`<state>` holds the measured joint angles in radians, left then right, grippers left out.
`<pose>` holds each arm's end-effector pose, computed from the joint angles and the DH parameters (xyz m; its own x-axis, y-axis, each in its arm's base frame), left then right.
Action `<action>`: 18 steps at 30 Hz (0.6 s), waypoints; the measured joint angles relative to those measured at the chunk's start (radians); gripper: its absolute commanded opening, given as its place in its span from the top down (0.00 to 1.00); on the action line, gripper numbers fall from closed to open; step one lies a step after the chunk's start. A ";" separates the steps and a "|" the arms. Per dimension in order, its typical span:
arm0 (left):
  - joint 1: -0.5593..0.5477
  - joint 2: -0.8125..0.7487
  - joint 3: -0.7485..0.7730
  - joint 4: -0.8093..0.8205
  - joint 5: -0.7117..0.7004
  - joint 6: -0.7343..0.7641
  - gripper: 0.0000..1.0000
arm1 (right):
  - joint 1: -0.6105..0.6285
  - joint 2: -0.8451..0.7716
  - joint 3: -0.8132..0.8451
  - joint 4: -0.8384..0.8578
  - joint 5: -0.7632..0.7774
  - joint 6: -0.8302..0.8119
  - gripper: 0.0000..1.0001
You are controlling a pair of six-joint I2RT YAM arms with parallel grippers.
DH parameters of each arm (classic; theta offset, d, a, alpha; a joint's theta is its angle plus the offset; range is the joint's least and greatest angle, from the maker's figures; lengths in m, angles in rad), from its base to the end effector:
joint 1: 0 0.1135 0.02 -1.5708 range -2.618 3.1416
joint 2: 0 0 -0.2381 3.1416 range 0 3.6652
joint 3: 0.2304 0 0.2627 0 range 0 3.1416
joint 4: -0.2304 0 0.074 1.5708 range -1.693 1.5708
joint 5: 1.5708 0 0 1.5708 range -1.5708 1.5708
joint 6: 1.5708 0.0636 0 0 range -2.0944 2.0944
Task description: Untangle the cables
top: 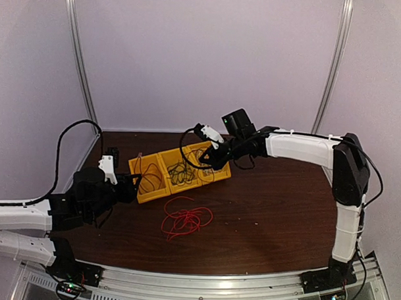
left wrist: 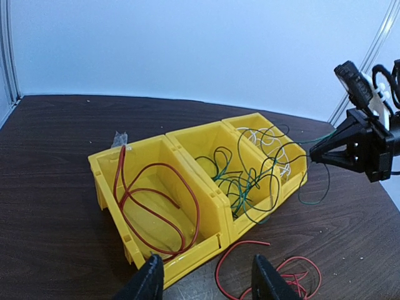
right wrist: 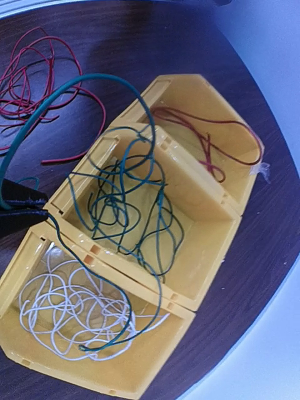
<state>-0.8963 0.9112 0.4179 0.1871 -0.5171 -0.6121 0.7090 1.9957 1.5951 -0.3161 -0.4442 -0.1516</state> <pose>0.1813 -0.1764 0.1944 -0.3750 -0.3308 -0.8660 0.2066 0.8809 -0.4259 0.3436 0.3308 0.1996 -0.3670 -0.4944 -0.7880 -0.8995 0.4044 0.1652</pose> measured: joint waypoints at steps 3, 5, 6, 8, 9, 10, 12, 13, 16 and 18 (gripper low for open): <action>0.000 0.000 0.000 0.005 0.000 0.000 0.51 | 0.014 0.004 0.094 -0.027 -0.023 -0.002 1.00; 0.000 -0.001 0.000 0.008 0.000 0.000 0.51 | 0.017 0.015 0.175 -0.038 -0.040 -0.003 1.00; 0.000 -0.002 0.000 0.008 0.000 0.000 0.51 | 0.019 0.026 0.229 -0.041 -0.051 -0.003 1.00; 0.000 -0.006 0.000 0.007 0.000 0.000 0.51 | 0.023 0.059 0.336 -0.038 -0.065 -0.003 1.00; 0.000 -0.011 0.000 0.006 0.000 0.000 0.51 | 0.026 0.075 0.375 -0.040 -0.071 -0.002 1.00; 0.000 -0.018 -0.001 0.005 -0.001 -0.001 0.51 | 0.026 0.100 0.427 -0.042 -0.076 -0.002 1.00; 0.000 -0.038 -0.004 0.002 -0.002 -0.002 0.51 | 0.026 0.147 0.496 -0.043 -0.080 -0.002 1.00; 0.000 -0.047 -0.005 0.000 -0.003 -0.003 0.51 | 0.026 0.173 0.521 -0.043 -0.081 -0.002 1.00; 0.000 -0.080 -0.013 -0.008 -0.007 -0.008 0.51 | 0.026 0.249 0.542 -0.045 -0.081 0.000 1.00; 0.000 -0.098 -0.020 -0.016 -0.012 -0.011 0.51 | 0.026 0.296 0.541 -0.052 -0.080 0.002 1.00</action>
<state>-0.8963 0.8127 0.3977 0.1707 -0.5289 -0.6235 0.7353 2.2921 2.1365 -0.3683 -0.5240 -0.1501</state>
